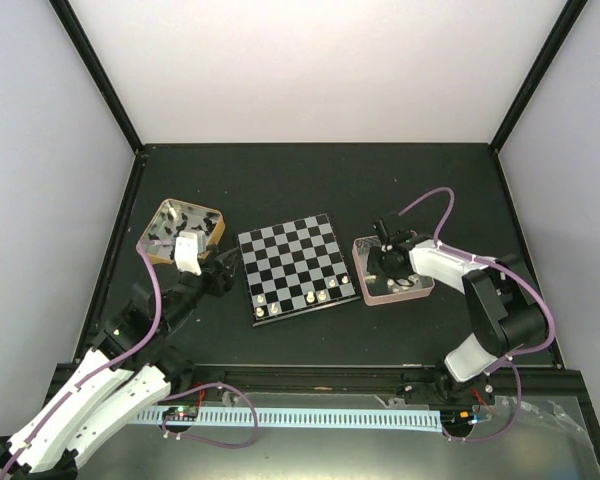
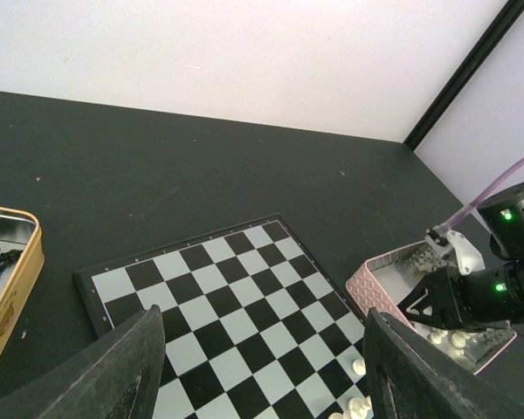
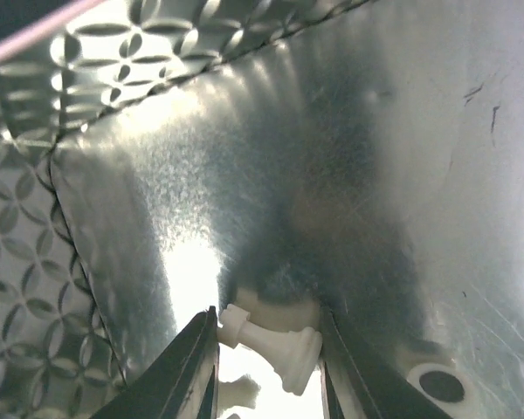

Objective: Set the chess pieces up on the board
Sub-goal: Adjust the chess piece in the storage box.

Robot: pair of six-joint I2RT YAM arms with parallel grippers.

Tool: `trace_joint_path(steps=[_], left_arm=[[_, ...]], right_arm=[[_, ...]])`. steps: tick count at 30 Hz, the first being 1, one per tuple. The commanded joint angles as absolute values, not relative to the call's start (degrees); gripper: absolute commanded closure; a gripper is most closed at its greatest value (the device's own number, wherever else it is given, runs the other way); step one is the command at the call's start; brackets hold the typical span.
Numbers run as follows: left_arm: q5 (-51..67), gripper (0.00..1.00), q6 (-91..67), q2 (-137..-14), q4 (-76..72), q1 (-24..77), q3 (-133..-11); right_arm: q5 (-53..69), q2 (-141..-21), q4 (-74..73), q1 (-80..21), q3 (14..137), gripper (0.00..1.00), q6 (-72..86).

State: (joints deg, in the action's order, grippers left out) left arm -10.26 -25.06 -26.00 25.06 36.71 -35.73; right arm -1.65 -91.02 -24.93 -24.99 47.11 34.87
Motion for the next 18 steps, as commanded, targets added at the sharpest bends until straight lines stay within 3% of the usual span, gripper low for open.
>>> trace_joint_path(steps=[1,4,13,18], left_arm=[[-10.81,0.36,-24.59,-26.44,24.46,36.37,-35.67],[-10.96,0.36,-24.52,-26.38,24.44,36.37,-35.68],[-11.16,0.36,-24.57,-26.19,24.82,36.31,-35.77],[-11.08,0.36,-24.52,-26.42,24.71,36.31,-35.74]], right_arm=[[-4.43,-92.21,-19.29,-24.79,45.85,0.72,42.1],[-4.8,-93.01,-16.86,-24.79,45.6,0.71,45.02],[-4.05,-88.66,-17.83,-24.79,45.56,0.51,42.54],[-3.44,-88.5,-20.16,-24.78,46.51,0.5,36.43]])
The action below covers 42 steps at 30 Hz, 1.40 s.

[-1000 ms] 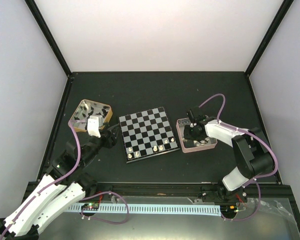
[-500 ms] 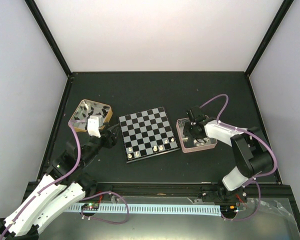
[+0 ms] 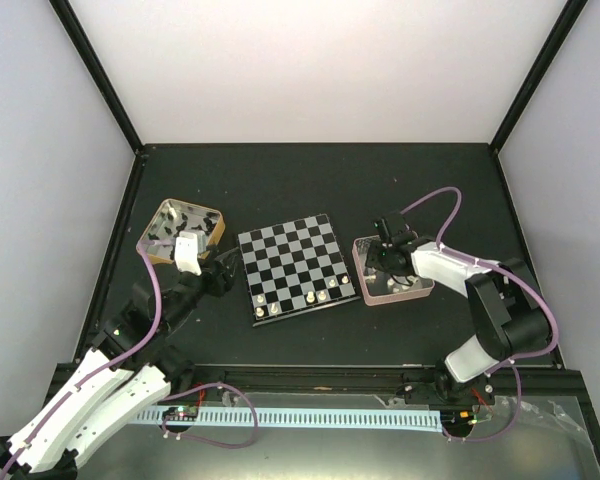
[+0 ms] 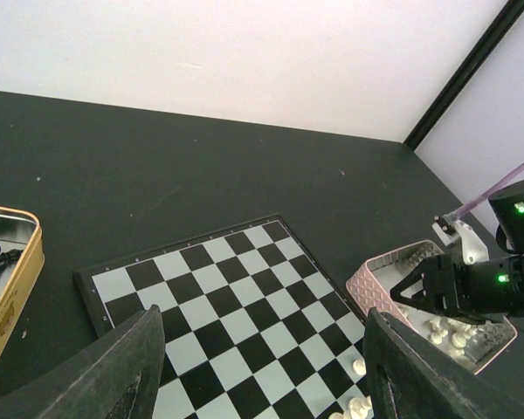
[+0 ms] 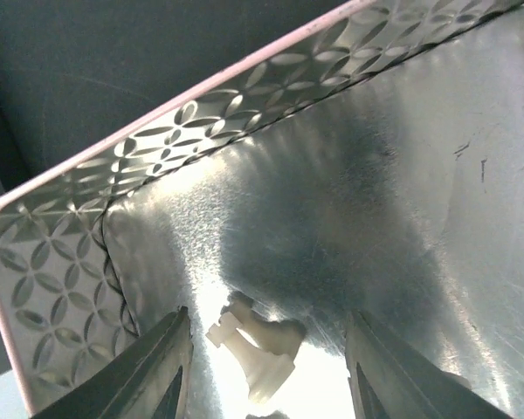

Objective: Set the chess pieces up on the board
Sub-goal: Adjust the chess piece in the storage box, then pick up the chess piece from the storage box.

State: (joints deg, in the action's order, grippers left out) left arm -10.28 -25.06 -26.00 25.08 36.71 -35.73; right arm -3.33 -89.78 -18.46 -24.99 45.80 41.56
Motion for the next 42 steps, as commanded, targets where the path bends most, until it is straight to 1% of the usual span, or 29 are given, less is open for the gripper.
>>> trace_joint_path(steps=[1,11,21,28,33,35,36,40,42], left_arm=[[-11.07,0.36,-24.52,-26.35,24.84,36.33,-35.83],[-10.75,0.35,-24.68,-26.4,24.63,36.37,-35.73],[-10.46,0.35,-24.94,-26.52,24.87,36.36,-35.86],[-10.46,0.35,-24.96,-26.7,24.79,36.36,-35.82],[-10.4,0.35,-24.88,-26.73,24.82,36.38,-35.95],[-10.33,0.36,-24.92,-26.77,24.8,36.34,-36.08],[-10.37,0.35,-24.93,-26.8,24.83,36.33,-36.12],[-10.37,0.35,-25.03,-26.77,24.88,36.31,-36.11],[-10.17,0.35,-25.07,-26.81,24.9,36.36,-36.12]], right_arm=[[-3.06,-88.7,-20.58,-24.78,46.75,0.51,35.07],[1.45,-89.99,-23.1,-24.78,47.22,0.63,26.58],[-1.67,-94.0,-23.76,-24.78,50.05,0.71,24.58],[-3.98,-95.73,-24.03,-24.94,50.5,0.71,24.51],[-6.13,-97.02,-24.89,-25.34,51.25,0.64,25.16],[-6.92,-97.77,-25.56,-25.68,52.07,0.64,25.55],[-7.12,-98.08,-25.84,-25.81,52.45,0.66,25.72],[-6.25,-98.08,-26.23,-26.12,52.83,0.83,25.92],[-5.99,-97.43,-26.37,-26.39,52.53,0.88,26.3]])
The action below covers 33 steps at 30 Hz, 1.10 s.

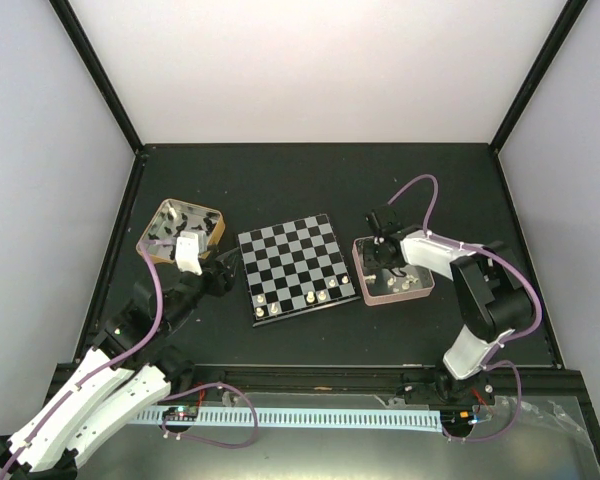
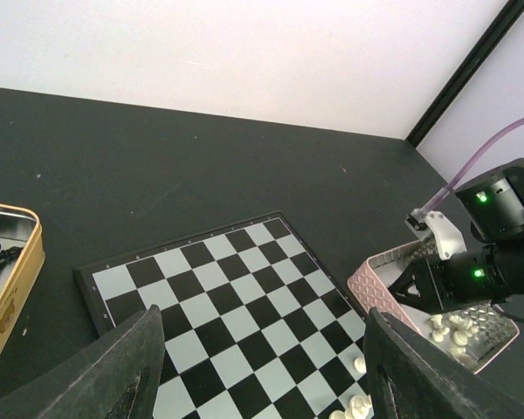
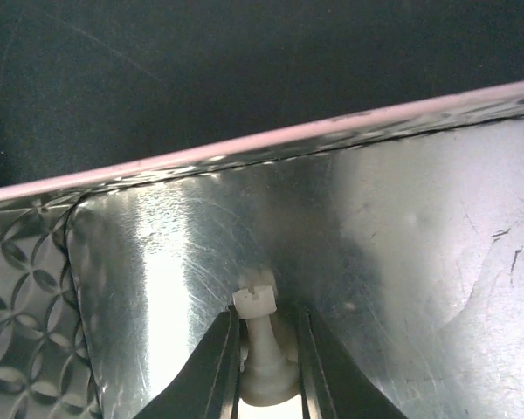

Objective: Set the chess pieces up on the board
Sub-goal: Pick up the chess piece from the storage box, then place the chess piece on the chessboard.

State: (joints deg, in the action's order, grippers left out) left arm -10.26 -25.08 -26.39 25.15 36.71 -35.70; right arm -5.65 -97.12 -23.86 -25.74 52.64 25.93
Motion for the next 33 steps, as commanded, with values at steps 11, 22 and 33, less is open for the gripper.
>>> trace_joint_path(steps=[11,22,33], left_arm=[[-3.13,0.32,-26.62,-29.52,22.04,36.32,-35.77],[10.57,0.29,-34.02,-34.85,14.79,36.32,-36.11],[30.49,0.29,-48.11,-47.24,8.02,36.39,-39.09]], right_arm=[[-1.35,-83.89,-16.85,-26.63,45.43,0.9,25.85],[20.62,-67.22,-1.61,-27.33,37.53,0.89,20.61],[41.77,-65.54,11.34,-39.29,38.82,0.88,18.12]])
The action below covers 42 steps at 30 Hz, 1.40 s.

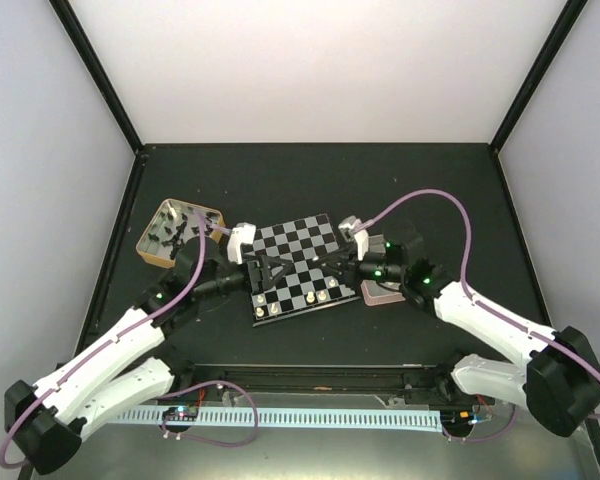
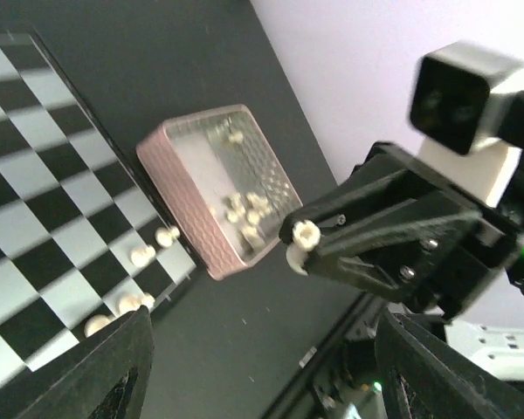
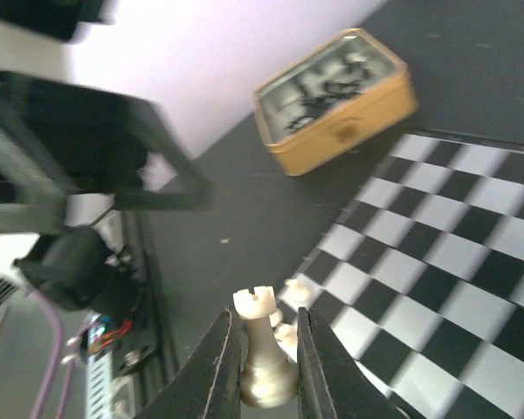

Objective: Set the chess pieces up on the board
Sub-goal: Place the chess piece on the chessboard.

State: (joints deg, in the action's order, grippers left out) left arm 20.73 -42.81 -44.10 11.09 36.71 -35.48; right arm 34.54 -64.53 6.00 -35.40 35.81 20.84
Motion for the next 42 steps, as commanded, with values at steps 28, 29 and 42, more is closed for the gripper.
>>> trace_joint_path(steps=[28,29,42], left_arm=[[37.64,0.69,-64.09,-52.55,0.56,36.31,-35.53],[37.55,0.7,-64.16,-52.83,0.81,36.34,-35.44],[36.06,0.95,-61.33,-54.84,2.87,36.38,-36.0]], right_arm=[[36.16,-71.4,11.6,-46.4,43.67,0.88,15.38],[35.93,-71.38,11.68,-46.55,43.72,0.88,15.27],[32.52,-71.83,9.7,-47.18,44.41,0.81,14.3]])
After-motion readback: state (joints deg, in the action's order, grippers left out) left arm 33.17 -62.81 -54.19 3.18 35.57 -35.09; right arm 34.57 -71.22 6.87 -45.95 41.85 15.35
